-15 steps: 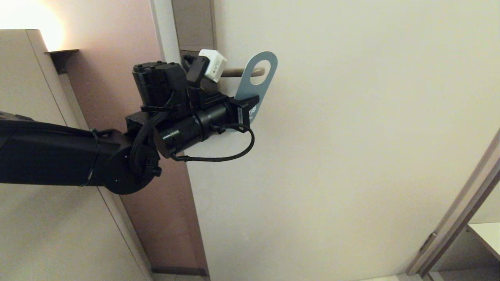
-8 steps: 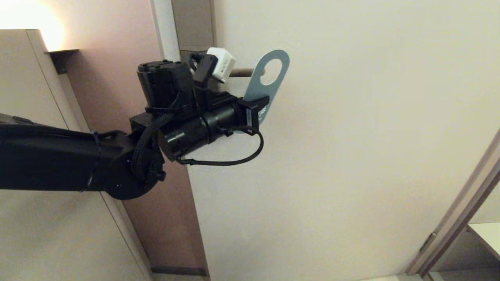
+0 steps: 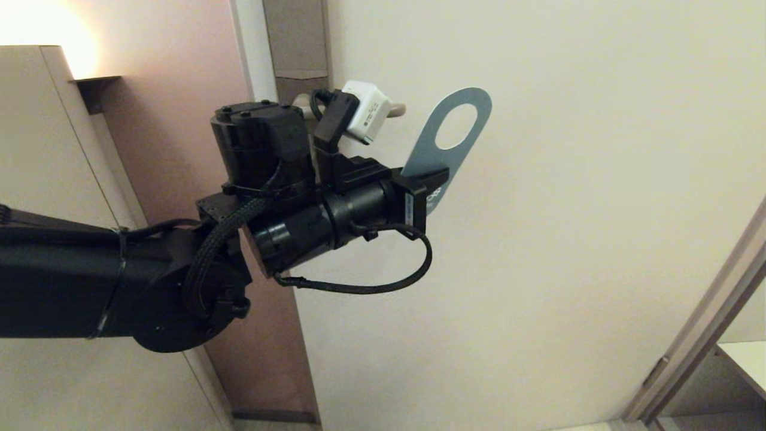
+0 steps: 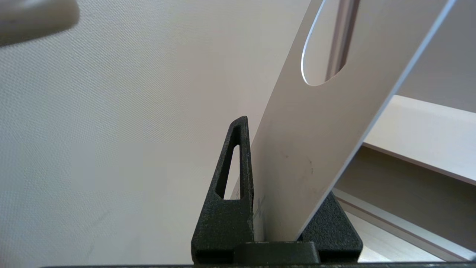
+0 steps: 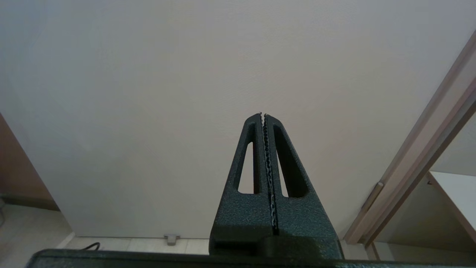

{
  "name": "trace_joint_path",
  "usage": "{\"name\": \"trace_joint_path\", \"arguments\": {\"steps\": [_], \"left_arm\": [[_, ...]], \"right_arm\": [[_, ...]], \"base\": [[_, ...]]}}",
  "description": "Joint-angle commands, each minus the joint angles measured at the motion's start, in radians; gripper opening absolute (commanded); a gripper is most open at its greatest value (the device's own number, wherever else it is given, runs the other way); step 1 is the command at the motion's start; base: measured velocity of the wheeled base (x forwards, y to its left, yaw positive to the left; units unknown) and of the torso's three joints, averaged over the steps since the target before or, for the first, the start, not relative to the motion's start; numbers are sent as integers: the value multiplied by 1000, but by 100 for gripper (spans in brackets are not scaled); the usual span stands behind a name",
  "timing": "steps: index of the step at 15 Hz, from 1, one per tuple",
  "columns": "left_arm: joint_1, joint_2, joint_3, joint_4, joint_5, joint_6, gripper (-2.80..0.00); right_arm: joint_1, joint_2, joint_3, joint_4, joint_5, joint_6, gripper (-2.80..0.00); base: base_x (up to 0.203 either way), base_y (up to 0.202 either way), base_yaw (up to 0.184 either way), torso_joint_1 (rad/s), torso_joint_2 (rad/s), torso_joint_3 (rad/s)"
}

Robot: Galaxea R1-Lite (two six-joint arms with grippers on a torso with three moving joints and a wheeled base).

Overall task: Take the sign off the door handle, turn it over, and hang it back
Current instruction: Hand it to the other hand

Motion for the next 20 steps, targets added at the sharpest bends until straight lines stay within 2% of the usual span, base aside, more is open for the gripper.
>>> {"name": "trace_joint_path", "arguments": {"steps": [1,5,8,12,17,19,20], "left_arm": [[-20,-39,29,1,-12,-12,-280],[-45,-96,84,20,-152,-46,-280],[-52,-116,85,42,-247,-126,-280],[-74,-127,83,48,-294,-212,-280],[-94,-130,74,37,-294,-314,-280],[-104,-121,73,-2,-303,-333,-280],[-108,-112,74,-42,-329,-346,-280]], "right_arm": [[0,2,0,0,1,-1,-280],[-1,0,0,0,1,0,-280],[0,1,0,0,1,0,-280],[0,1,0,0,1,0,-280],[0,2,0,0,1,-1,-280],[0,0,0,0,0,0,-280],[0,0,0,0,0,0,-280]], "base": [[0,0,0,0,0,0],[0,0,0,0,0,0],[0,0,0,0,0,0],[0,0,0,0,0,0],[0,0,0,0,0,0],[0,0,0,0,0,0],[0,0,0,0,0,0]]}}
